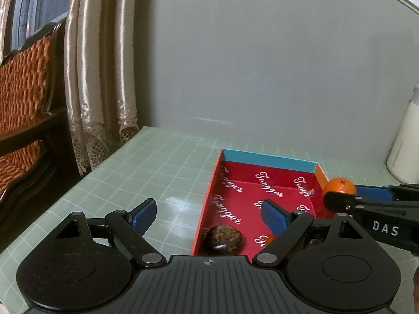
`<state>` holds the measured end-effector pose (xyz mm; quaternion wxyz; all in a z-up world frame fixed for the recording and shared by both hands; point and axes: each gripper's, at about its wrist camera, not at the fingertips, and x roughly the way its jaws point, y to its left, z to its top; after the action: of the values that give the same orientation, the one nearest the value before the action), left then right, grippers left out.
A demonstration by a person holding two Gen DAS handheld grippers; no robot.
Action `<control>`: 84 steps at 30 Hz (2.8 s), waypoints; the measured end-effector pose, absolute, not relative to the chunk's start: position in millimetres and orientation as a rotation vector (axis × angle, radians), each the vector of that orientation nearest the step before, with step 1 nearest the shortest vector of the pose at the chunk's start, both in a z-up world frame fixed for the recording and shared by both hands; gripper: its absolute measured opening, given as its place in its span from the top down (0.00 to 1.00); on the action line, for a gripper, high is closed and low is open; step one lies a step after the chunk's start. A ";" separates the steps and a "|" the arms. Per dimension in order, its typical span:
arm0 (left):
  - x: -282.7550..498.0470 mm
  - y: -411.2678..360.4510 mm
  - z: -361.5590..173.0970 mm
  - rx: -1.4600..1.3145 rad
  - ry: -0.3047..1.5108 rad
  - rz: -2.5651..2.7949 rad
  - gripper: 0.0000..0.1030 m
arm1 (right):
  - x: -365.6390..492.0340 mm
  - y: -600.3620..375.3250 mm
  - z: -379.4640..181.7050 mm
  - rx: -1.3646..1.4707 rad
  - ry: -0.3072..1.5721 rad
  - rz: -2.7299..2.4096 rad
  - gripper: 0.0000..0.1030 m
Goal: Organize fruits
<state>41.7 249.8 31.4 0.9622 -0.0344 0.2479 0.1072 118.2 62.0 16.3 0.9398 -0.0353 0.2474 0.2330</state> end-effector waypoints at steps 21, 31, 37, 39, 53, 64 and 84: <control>15.6 160.8 52.0 0.024 0.441 0.119 0.01 | 37.4 -74.1 17.6 -0.017 0.448 0.286 0.29; -49.1 127.3 49.6 0.038 0.488 0.076 0.00 | -11.6 -108.4 12.8 -0.025 0.411 0.232 0.23; -96.1 133.0 58.2 -0.013 0.492 0.082 0.00 | -44.2 -114.9 12.9 -0.009 0.416 0.219 0.23; -106.6 133.9 57.4 -0.009 0.497 0.099 0.00 | -54.4 -114.6 14.1 -0.006 0.407 0.235 0.23; -114.0 144.1 32.7 -0.008 0.506 0.153 0.00 | -56.8 -109.7 -9.7 -0.023 0.387 0.240 0.23; -116.4 142.4 32.7 -0.005 0.488 0.161 0.00 | -56.4 -112.6 -13.5 -0.009 0.386 0.236 0.23; -114.1 141.3 30.4 -0.006 0.491 0.154 0.00 | -57.5 -113.8 -11.0 -0.010 0.390 0.248 0.23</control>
<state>-114.1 141.3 30.4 0.9671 -0.0029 0.2427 0.0763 -57.5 -113.8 -11.0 0.9734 -0.0050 0.1933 0.1231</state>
